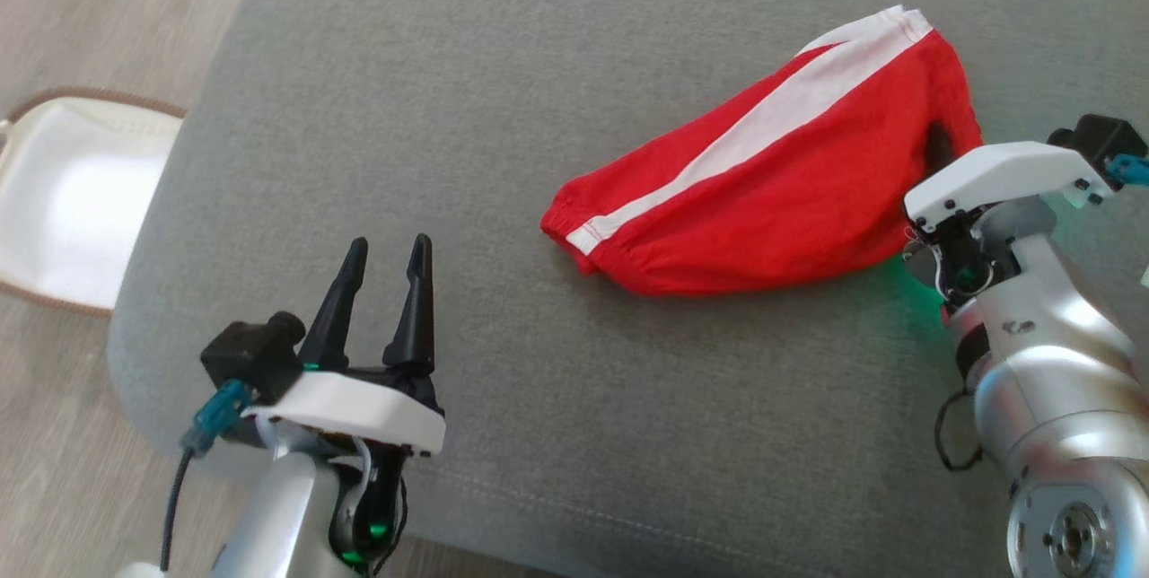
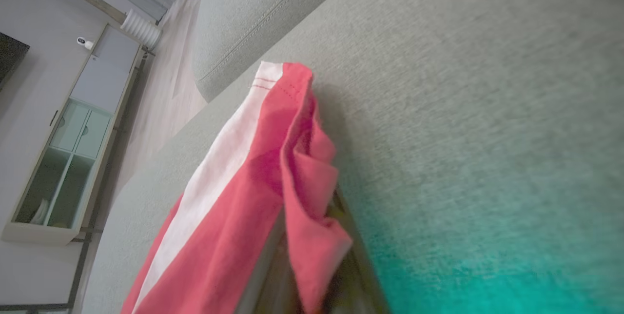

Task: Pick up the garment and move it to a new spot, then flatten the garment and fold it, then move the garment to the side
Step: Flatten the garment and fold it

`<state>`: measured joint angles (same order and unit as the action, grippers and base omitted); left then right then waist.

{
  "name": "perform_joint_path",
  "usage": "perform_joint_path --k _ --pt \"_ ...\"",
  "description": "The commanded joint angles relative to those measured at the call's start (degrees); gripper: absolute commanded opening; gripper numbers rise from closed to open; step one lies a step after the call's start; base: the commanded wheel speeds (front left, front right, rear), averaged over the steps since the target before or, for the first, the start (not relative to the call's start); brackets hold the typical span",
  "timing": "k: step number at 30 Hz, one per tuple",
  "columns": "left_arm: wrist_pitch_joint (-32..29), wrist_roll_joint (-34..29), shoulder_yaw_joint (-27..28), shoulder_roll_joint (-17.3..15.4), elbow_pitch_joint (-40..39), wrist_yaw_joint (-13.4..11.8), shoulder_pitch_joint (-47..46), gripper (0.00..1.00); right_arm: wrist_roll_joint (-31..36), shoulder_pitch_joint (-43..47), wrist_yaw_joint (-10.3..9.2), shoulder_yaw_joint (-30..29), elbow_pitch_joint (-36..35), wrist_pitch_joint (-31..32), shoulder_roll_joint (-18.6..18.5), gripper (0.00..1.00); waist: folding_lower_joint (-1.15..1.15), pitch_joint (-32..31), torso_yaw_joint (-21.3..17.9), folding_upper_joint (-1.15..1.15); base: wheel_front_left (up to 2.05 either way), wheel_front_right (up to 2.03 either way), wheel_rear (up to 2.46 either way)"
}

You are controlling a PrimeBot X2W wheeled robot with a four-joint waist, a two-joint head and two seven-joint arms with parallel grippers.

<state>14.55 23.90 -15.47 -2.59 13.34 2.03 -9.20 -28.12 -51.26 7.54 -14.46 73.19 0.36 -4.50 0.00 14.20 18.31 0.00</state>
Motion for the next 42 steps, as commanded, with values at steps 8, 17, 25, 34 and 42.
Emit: perform_joint_path --k 8,17,25,34,42 --pt "0.4 0.4 2.5 -0.3 -1.2 -0.2 -1.5 1.00 -0.5 1.1 -0.05 0.5 -2.2 -5.8 0.9 0.00 0.00 -2.9 -5.2 0.00 0.00 0.00 0.00" --pt "0.4 0.0 3.0 -0.3 -1.2 -0.4 -0.1 1.00 -4.0 6.5 -0.05 -1.6 -5.0 -10.6 1.4 0.00 0.00 -5.8 -9.7 0.00 0.00 0.00 0.00" --pt "0.4 0.2 2.9 -0.3 -1.4 -0.8 1.2 1.00 -6.3 11.2 -0.05 -1.8 -5.7 -13.1 1.6 0.00 0.00 -7.4 -11.2 0.00 0.00 0.00 0.00" --pt "0.4 -0.3 2.7 -0.3 -0.6 -0.5 1.8 1.00 -21.4 15.1 -0.05 18.0 -20.8 -12.8 1.6 0.00 0.00 -8.8 -10.4 0.00 0.00 0.00 0.00" --pt "0.4 -0.5 2.9 -0.3 -0.4 -0.7 3.4 1.00 -29.3 22.5 -0.05 35.7 -33.7 -13.0 1.6 0.00 0.00 -11.1 -8.8 0.00 0.00 0.00 0.00"
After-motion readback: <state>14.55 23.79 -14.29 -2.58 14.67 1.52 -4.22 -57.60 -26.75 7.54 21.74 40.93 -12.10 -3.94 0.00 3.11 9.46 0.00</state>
